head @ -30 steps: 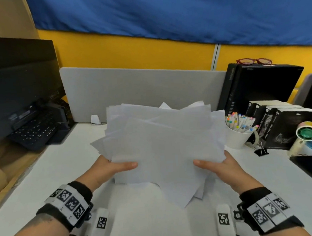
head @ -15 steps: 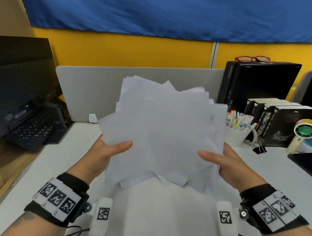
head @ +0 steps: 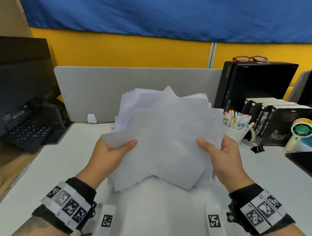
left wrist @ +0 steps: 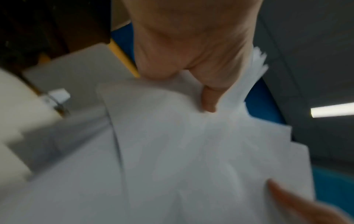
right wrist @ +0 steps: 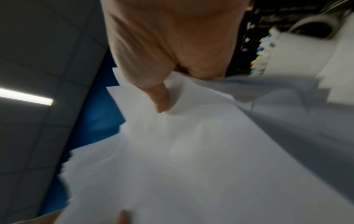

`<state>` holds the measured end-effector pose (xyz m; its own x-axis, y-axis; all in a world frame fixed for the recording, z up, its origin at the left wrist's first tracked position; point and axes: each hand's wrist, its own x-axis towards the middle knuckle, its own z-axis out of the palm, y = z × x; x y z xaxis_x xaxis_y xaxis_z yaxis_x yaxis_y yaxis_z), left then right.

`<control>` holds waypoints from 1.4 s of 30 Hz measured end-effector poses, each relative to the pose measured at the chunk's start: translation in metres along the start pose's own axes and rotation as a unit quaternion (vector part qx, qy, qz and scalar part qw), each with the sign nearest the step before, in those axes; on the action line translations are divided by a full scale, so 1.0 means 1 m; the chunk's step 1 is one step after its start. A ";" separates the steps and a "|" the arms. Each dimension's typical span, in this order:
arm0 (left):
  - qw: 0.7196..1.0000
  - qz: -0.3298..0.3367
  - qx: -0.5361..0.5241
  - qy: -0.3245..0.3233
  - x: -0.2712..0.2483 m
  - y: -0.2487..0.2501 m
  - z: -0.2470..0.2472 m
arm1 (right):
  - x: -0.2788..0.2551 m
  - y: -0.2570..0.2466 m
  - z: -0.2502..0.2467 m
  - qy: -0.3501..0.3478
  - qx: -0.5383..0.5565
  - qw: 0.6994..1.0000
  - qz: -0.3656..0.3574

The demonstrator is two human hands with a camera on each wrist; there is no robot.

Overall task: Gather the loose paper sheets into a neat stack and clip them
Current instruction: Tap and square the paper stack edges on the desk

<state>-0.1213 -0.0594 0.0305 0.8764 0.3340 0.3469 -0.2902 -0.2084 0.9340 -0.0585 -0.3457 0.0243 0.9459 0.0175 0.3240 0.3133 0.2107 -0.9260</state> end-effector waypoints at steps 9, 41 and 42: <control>0.967 -0.015 0.010 -0.256 0.000 0.019 -0.025 | -0.003 -0.010 0.004 -0.141 -0.016 0.990 0.021; 0.993 -0.065 -0.088 0.041 0.016 -0.030 -0.007 | 0.016 0.024 -0.010 -0.128 -0.015 0.990 0.055; 0.991 -0.066 -0.102 0.050 0.014 -0.030 -0.006 | 0.013 0.029 -0.014 -0.145 -0.049 0.985 0.081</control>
<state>-0.1026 -0.0428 0.0083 0.8723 0.4382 0.2170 -0.2559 0.0309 0.9662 -0.0360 -0.3533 -0.0010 0.9247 0.3250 0.1981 0.1794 0.0870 -0.9799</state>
